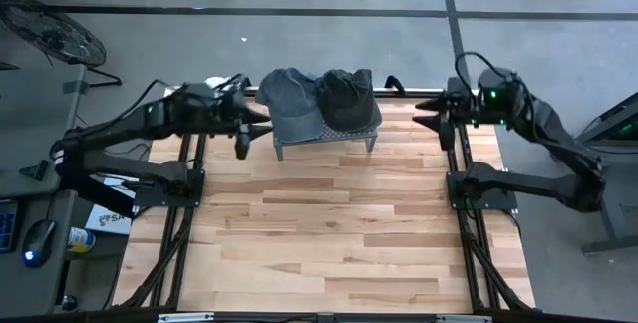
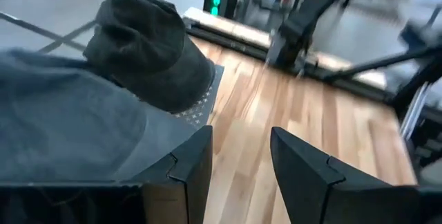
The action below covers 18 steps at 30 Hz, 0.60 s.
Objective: Pick & Place hat
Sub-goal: Return to Home Position
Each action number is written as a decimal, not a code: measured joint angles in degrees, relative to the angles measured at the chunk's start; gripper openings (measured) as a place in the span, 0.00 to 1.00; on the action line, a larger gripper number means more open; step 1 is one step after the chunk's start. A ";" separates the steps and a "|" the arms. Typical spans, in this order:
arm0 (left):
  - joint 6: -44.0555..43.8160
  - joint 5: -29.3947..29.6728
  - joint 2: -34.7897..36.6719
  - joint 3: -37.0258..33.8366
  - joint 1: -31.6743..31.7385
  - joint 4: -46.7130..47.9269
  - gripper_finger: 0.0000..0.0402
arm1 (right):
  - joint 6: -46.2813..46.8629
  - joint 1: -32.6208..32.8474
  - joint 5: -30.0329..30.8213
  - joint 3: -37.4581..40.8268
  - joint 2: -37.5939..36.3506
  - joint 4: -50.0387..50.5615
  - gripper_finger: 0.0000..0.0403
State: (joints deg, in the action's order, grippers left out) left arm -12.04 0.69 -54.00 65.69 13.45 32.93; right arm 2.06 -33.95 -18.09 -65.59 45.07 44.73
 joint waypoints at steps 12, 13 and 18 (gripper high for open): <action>-12.36 1.13 23.49 -27.63 0.02 -16.18 0.36 | 18.33 -0.02 -4.39 29.71 -18.25 -22.82 0.44; -13.17 1.21 24.51 -29.10 0.02 -16.44 0.36 | 19.75 -0.02 -4.87 31.78 -19.14 -24.70 0.44; -15.27 1.45 29.97 -36.21 0.02 -20.24 0.36 | 25.45 1.19 -5.52 40.55 -23.01 -32.56 0.41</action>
State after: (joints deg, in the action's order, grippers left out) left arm -27.31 2.13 -24.04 29.48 13.47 12.69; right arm 27.51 -32.76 -23.61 -25.04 22.06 12.17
